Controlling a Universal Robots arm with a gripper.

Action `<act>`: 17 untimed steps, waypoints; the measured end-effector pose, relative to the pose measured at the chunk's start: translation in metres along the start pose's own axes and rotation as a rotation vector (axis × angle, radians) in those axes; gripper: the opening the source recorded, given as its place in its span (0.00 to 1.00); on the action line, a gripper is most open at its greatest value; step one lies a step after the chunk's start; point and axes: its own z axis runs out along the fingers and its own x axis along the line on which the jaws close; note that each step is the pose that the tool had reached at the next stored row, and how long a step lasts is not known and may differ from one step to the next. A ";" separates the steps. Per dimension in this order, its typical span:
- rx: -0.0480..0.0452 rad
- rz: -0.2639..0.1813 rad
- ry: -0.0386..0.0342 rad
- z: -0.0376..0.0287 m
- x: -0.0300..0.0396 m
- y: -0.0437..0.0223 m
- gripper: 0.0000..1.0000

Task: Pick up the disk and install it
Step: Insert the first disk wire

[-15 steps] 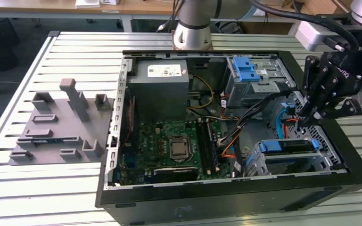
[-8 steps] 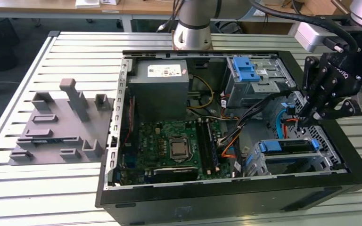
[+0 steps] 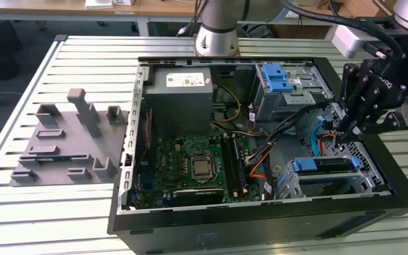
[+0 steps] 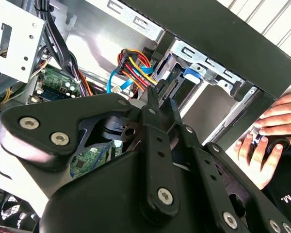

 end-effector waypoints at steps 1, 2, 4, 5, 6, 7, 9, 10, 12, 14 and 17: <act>0.0000 0.000 -0.0001 0.0002 -0.0001 0.0000 0.25; 0.0000 0.000 -0.0001 0.0005 -0.0002 0.0000 0.25; 0.0000 0.000 0.0002 0.0008 -0.0003 0.0000 0.25; 0.0000 0.000 0.0000 0.0011 -0.0003 0.0000 0.25; 0.0000 0.000 0.0000 0.0013 -0.0004 0.0000 0.25; 0.0000 0.000 -0.0001 0.0016 -0.0005 0.0000 0.25; 0.0000 0.000 -0.0002 0.0021 -0.0008 0.0000 0.25; 0.0000 0.000 -0.0002 0.0024 -0.0010 0.0000 0.25; 0.0000 0.000 0.0000 0.0029 -0.0015 0.0000 0.25; 0.0000 0.000 -0.0001 0.0034 -0.0019 0.0000 0.25; 0.0000 0.000 -0.0001 0.0043 -0.0024 0.0000 0.25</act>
